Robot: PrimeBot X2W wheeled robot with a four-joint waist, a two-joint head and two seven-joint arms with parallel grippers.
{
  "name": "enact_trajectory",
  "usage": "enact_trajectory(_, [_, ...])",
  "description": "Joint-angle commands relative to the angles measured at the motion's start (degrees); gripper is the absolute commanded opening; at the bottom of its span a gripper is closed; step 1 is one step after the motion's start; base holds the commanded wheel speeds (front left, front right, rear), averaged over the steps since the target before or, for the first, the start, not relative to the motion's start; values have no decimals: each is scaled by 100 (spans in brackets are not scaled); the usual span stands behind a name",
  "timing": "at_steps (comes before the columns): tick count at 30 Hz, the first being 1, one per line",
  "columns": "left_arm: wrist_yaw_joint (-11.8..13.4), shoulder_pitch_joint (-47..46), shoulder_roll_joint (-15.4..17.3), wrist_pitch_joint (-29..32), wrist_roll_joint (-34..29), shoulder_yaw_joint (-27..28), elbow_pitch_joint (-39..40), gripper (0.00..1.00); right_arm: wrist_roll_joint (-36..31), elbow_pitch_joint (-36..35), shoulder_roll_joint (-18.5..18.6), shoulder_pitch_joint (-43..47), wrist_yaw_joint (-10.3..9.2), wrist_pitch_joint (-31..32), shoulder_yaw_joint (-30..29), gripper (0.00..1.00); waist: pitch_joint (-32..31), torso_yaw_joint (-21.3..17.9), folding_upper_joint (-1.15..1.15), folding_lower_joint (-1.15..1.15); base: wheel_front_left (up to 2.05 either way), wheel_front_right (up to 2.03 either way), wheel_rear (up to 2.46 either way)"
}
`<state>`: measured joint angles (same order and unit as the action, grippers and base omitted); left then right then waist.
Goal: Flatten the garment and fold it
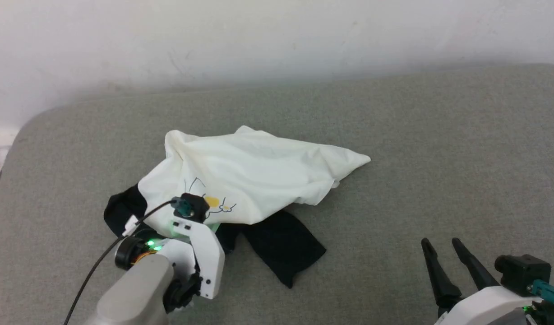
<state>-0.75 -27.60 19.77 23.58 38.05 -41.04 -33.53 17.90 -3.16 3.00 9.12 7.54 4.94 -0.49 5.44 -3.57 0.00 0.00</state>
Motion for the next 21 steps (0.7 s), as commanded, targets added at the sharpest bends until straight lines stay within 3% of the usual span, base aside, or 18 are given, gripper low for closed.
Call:
enact_trajectory(1, [-99,167,-186,-41,-43,-195,-51,0,45,25,-13,-3,-5,-29,-42,100,-138,29,0,0,0,0,0])
enact_trajectory(8, [-64,-241,-258,-629,-438,-282,1174,0,82,90,-13,133,-5,-28,-182,100,-490,144,0,0,0,0,0])
enact_trajectory(13, [-143,-204,-656,-659,-531,-649,2101,0,69,41,-13,174,-5,-3,-224,100,-520,116,0,0,0,0,0])
enact_trajectory(17, [-262,127,-1057,-612,-488,-1132,2133,0,52,-49,-13,128,-5,23,-225,100,-356,18,0,0,0,0,0])
enact_trajectory(21, [-388,487,-1291,-651,-406,-1533,1627,0,32,-84,-13,51,-5,52,-218,100,-152,-46,0,0,0,0,0])
